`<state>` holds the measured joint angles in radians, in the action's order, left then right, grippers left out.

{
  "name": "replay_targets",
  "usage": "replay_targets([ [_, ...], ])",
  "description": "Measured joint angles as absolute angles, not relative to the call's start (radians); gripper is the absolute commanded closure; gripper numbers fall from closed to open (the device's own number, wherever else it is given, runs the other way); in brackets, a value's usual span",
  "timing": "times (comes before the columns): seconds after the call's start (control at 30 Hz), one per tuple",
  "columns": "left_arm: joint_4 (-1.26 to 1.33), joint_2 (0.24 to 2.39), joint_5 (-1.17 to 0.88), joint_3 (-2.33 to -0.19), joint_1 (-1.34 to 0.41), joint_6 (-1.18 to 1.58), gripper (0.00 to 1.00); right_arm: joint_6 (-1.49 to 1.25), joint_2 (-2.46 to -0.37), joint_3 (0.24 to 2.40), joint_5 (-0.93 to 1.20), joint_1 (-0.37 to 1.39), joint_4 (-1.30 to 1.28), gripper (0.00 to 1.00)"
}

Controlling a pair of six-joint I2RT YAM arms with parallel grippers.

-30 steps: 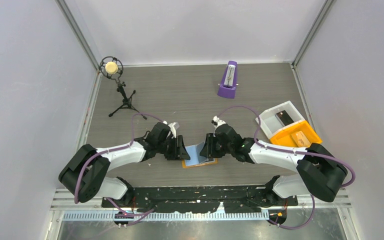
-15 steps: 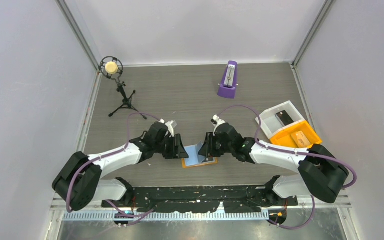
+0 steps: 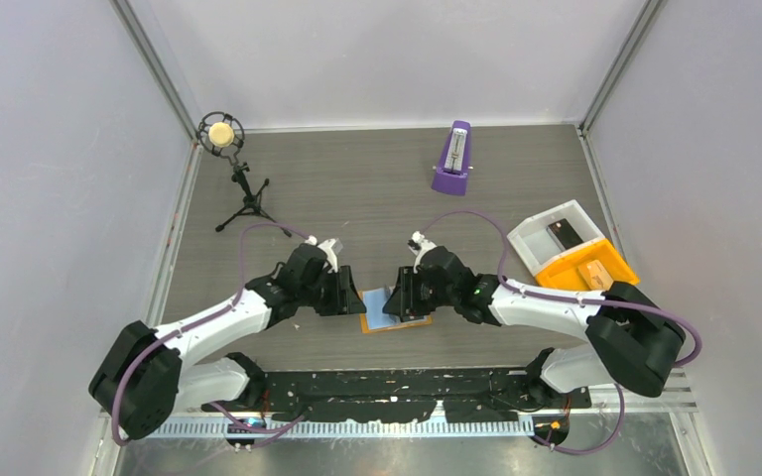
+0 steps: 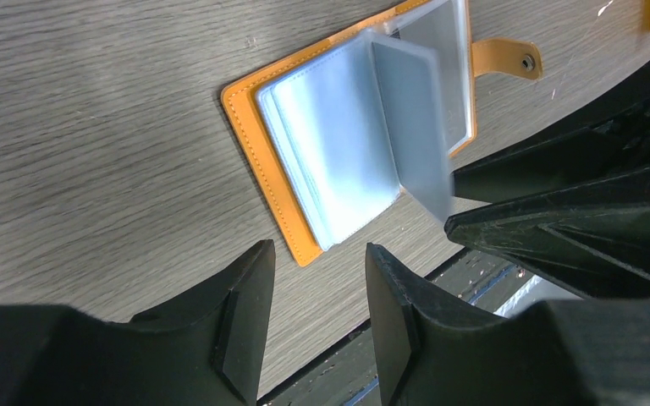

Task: Take the credit cards out of the card holder
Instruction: Remove the credit card from the card holder.

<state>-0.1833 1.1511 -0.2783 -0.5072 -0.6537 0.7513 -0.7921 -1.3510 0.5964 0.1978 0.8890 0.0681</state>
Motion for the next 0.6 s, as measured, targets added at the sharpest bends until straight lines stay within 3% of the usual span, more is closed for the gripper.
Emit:
replay_targets([
  [0.37,-0.216,1.124,-0.261,-0.521,-0.654,0.747,0.56,-0.786,-1.353,0.619,0.202,0.89,0.073,0.62],
  [0.6,-0.21,1.151,-0.282,-0.538,-0.654,0.744,0.8,-0.783,-1.353,0.621,0.177,0.888,0.05,0.67],
])
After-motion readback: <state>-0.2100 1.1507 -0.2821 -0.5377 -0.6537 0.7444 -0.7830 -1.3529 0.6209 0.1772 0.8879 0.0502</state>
